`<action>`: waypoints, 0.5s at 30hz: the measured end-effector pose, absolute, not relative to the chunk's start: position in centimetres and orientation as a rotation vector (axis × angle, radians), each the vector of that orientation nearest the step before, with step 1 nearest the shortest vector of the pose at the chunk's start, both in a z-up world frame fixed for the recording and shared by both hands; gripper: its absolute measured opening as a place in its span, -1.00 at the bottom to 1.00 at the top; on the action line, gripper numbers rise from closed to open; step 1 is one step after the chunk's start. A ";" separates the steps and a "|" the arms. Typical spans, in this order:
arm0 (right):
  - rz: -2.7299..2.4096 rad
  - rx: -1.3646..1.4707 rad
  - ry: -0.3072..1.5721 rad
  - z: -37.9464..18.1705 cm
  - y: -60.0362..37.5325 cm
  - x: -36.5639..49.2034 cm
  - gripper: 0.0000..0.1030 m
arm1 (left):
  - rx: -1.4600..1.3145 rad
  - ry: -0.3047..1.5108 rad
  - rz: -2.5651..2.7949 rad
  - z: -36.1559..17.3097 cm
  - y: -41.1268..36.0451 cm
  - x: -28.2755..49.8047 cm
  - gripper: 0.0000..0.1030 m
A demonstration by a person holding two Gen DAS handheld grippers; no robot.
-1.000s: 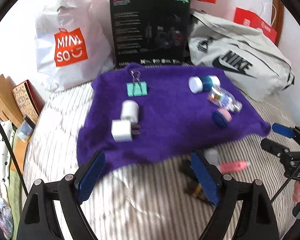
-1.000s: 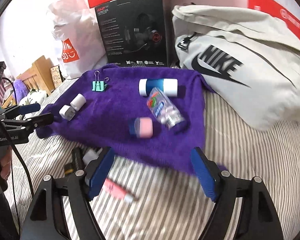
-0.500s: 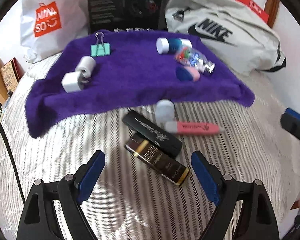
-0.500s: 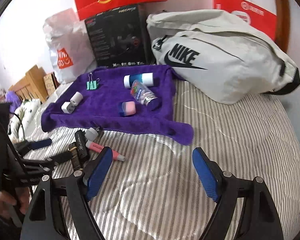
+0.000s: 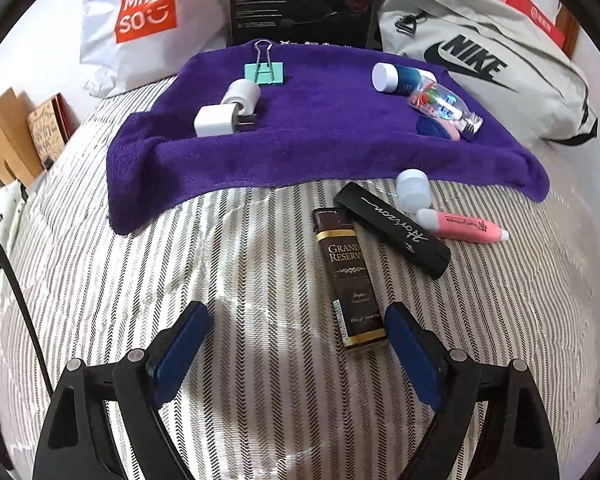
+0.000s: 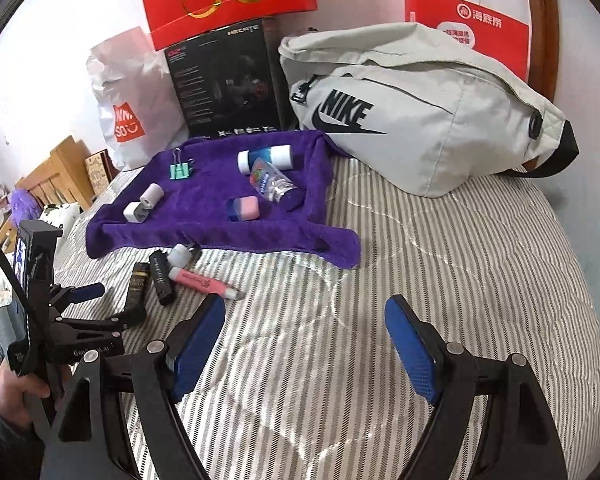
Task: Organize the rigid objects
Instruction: 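Grasp the black-and-gold Grand Reserve tube with the left tool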
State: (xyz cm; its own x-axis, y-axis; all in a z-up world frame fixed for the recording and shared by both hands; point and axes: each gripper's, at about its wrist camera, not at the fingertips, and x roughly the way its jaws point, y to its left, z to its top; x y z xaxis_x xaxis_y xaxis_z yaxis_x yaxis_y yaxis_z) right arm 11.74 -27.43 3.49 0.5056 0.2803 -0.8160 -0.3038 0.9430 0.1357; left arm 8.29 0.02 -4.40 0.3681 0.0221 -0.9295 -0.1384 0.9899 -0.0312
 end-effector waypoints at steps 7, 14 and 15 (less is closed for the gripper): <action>0.399 -0.051 0.990 3.3 -25.9 11.2 0.59 | -0.073 1.166 0.093 -4.7 -0.9 9.5 0.63; 0.416 -0.073 0.995 3.0 -25.3 11.1 0.59 | -0.058 1.142 0.073 -4.0 -0.3 8.9 -0.14; 0.415 -0.072 0.997 2.9 -25.3 11.2 0.59 | -0.061 1.142 0.073 -3.9 -0.2 8.8 -0.22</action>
